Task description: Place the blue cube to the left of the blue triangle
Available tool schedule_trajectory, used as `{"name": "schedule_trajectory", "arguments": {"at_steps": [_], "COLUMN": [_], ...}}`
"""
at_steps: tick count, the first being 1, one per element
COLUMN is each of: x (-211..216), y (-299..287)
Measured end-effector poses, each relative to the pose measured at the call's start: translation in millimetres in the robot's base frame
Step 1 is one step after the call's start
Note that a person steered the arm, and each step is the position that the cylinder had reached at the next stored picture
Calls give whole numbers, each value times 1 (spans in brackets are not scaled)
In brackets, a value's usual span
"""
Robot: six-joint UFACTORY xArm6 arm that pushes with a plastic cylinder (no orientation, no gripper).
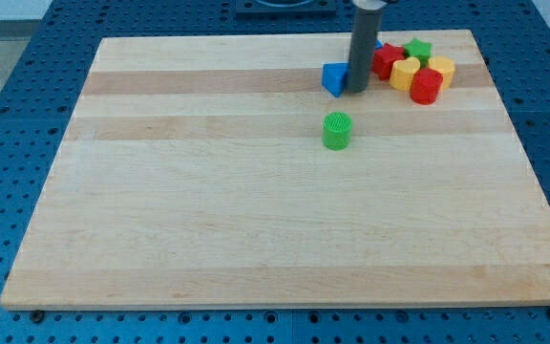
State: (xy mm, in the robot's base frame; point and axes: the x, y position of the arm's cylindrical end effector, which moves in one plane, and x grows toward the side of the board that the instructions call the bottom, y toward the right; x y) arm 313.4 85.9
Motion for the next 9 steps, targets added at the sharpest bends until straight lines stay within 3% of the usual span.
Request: {"name": "schedule_trajectory", "arguments": {"at_steps": [2,3,4,5,6,7,9], "x": [1,-29,-94,-122,-120,-98,-94], "y": [-18,-18,-18,-18,-3,86,103]}}
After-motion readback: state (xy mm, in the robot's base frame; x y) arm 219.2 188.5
